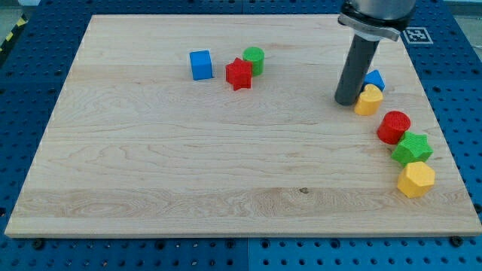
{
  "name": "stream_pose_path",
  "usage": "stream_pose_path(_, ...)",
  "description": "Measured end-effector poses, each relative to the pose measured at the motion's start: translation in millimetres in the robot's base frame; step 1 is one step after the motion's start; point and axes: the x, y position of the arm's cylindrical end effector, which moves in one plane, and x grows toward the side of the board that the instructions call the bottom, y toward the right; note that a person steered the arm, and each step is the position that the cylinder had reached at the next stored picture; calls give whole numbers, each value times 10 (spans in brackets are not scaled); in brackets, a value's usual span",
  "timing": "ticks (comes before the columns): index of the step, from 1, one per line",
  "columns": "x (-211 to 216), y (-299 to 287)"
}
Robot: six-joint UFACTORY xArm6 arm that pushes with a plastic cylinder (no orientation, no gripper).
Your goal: Move the red star above the blue triangle
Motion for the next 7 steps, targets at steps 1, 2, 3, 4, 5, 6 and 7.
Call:
stream_pose_path(1, 74, 159)
stream_pose_path(2, 122, 228)
stream_pose_path(3, 122, 132)
stream_pose_path(4, 122, -325)
stream_pose_path(5, 113, -1014)
stream_pose_path(6, -3, -1833)
stream_pose_path(7, -379, -2393)
